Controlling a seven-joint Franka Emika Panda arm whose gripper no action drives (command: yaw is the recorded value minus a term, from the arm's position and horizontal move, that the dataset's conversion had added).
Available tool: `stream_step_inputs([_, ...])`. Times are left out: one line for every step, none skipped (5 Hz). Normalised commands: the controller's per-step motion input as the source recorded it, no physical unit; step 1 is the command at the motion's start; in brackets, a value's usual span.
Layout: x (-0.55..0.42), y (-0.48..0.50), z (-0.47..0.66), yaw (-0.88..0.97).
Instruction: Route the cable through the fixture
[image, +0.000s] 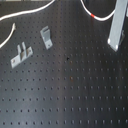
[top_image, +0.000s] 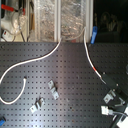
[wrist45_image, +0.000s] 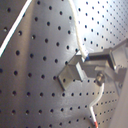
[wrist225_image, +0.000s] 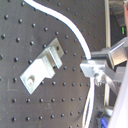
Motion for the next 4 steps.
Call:
stream_step_inputs([-0.319,-0.255,0.26,-0.06])
stream_step_inputs([-0.307,-0.12,0.16,0.09])
stream_step_inputs([-0.011,-0.011,0.0,0.0])
stream_step_inputs([-0.38,-0.009,0.04,0.27])
